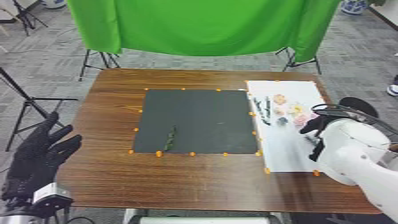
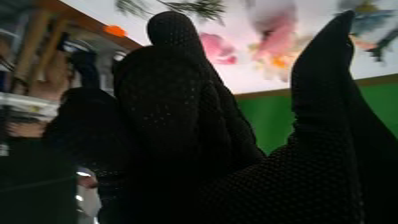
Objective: Arrange flowers
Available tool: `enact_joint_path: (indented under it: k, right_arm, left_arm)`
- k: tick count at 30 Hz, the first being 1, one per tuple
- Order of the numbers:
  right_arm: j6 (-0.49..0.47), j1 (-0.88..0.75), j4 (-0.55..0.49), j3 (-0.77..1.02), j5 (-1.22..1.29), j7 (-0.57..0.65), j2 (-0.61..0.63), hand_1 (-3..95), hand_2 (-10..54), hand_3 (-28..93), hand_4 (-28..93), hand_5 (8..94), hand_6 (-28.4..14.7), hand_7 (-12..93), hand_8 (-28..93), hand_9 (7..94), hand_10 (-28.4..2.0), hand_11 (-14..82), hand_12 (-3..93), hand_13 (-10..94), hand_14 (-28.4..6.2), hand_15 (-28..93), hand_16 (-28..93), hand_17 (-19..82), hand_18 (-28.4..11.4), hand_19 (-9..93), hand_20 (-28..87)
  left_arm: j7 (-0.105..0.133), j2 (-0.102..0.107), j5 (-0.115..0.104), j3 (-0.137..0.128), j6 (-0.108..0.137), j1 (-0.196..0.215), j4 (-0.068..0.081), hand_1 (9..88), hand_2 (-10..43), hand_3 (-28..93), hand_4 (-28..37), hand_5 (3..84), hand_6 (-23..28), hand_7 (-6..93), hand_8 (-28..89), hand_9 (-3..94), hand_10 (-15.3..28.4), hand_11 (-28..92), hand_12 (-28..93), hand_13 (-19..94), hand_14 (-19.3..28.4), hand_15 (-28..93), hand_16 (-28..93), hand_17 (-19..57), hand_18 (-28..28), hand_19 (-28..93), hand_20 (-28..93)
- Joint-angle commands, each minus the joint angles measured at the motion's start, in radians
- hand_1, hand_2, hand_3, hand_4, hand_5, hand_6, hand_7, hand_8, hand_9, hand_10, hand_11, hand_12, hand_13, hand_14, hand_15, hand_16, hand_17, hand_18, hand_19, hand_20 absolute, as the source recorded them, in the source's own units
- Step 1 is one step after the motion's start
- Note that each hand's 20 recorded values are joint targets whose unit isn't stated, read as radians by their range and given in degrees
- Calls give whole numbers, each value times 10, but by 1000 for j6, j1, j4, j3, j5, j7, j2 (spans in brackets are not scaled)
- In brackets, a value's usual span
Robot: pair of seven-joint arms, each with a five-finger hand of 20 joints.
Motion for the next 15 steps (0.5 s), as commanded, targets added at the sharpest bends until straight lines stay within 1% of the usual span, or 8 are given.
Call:
enact_joint_path:
  k: [1,3,6,7,8,9,11,15]
  right_arm:
    - [-54,-3,55,20,84,75,-11,367,-1,613,-158,624,-266,85,-80,859,-283,253,140,884,-110,634,76,768,-56,932,-87]
    - [-59,-7,68,33,125,87,-15,388,-3,598,-151,636,-283,98,-85,844,-284,272,142,853,-139,669,57,754,-74,932,-81]
    - [-67,-4,81,25,133,94,-21,405,-3,585,-145,618,-284,104,-95,795,-284,357,152,821,-167,698,47,727,-93,932,-71]
    - [-65,-17,81,37,149,100,-23,409,-4,582,-144,614,-284,104,-98,787,-284,373,154,816,-171,700,46,724,-93,932,-78]
    - [-58,1,89,20,154,99,-22,412,-5,581,-143,607,-284,104,-103,783,-284,381,154,815,-173,700,44,724,-92,932,-88]
    - [-62,-8,89,22,150,99,-21,413,-6,582,-142,601,-284,102,-105,784,-284,381,152,815,-172,698,43,724,-92,932,-93]
    - [-60,-1,96,11,154,90,-21,421,-9,587,-143,597,-284,100,-107,786,-284,365,149,820,-174,665,38,714,-110,932,-123]
    - [-39,4,91,-18,137,57,-19,448,-15,609,-154,625,-281,91,-94,776,-284,326,150,802,-191,632,46,683,-139,932,-193]
  left_arm:
    - [-12,-17,10,-2,3,3,-2,300,66,621,-200,296,62,73,-72,261,184,224,115,200,279,550,-117,-58,284,576,-80]
    - [-30,-35,27,-1,-5,-6,-2,300,65,622,-200,296,62,73,-72,262,184,223,115,200,279,550,-117,-58,284,576,-80]
    - [12,-2,-9,-7,10,20,-4,300,65,622,-200,296,61,73,-72,262,184,223,114,200,279,550,-118,-58,284,576,-80]
    - [-30,-33,22,-8,-3,2,-3,300,65,622,-200,296,62,73,-72,261,184,223,114,200,279,550,-118,-58,284,576,-80]
    - [-6,-21,8,-7,-1,11,-3,300,65,622,-200,296,62,73,-72,261,184,222,114,200,279,550,-117,-58,284,577,-80]
    - [-28,-35,21,-11,-7,4,-3,300,65,623,-200,297,62,72,-72,261,185,222,114,201,279,551,-117,-58,284,576,-80]
    - [-34,-40,27,-8,-5,-3,-2,300,65,623,-201,297,62,73,-72,261,184,222,114,201,279,551,-117,-58,284,576,-80]
    - [-4,-9,-4,-5,4,9,-1,301,65,623,-201,297,62,73,-71,262,184,221,114,201,279,551,-117,-58,284,576,-80]
